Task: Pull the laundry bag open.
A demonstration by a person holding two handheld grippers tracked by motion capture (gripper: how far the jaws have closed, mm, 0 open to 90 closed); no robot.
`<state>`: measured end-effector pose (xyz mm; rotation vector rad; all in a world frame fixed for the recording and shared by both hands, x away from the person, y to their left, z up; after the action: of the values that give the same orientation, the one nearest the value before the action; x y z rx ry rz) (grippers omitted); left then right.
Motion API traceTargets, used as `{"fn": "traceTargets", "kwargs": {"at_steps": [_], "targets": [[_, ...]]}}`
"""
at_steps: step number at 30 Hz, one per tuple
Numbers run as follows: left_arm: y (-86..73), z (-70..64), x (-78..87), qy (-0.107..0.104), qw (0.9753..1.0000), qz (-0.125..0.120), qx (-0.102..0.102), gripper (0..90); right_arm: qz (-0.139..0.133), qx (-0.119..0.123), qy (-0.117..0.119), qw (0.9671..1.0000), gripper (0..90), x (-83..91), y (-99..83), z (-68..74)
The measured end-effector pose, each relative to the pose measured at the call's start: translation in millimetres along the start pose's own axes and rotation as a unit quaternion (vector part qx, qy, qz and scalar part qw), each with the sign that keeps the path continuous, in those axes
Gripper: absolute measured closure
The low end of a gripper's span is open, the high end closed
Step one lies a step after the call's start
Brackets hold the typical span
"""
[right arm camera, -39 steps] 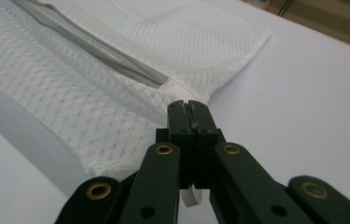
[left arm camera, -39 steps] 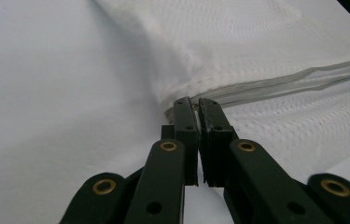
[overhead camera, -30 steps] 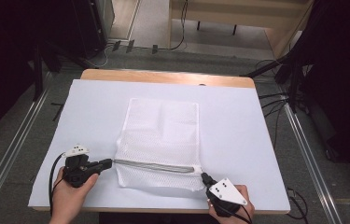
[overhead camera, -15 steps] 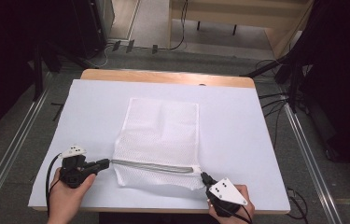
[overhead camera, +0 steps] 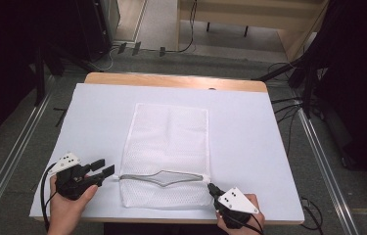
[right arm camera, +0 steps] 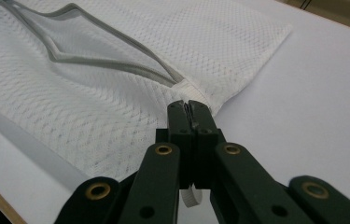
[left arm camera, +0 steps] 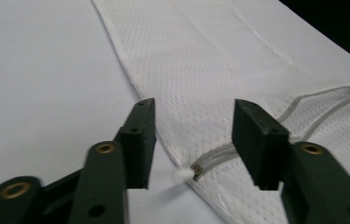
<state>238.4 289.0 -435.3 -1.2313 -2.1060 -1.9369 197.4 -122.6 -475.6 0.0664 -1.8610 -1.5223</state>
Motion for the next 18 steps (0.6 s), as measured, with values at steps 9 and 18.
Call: {"fn": "traceTargets", "kwargs": {"at_steps": [9,18], "targets": [[-4.4,18.5,11.4,-0.01,0.9987,-0.047,0.015,13.1,-0.007,-0.045,0.027,0.9986,41.7,0.3,0.9,-10.0],[-8.1,28.9,18.1,0.028,0.9981,-0.054,0.0,11.0,-0.035,-0.079,0.024,0.9959,33.0,16.1,6.0,-46.9]]}}
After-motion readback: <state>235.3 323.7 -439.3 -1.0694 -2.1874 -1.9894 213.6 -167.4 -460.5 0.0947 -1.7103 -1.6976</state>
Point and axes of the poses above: each handheld gripper's, and its own axes: x roughly backward along the jaws, y roughly out of its top, z roughly to its left, the point moved 2 cm from there along -x, roughly forward along the jaws, and after that the axes turned 3 degrees about -x, right-handed, at the moved point
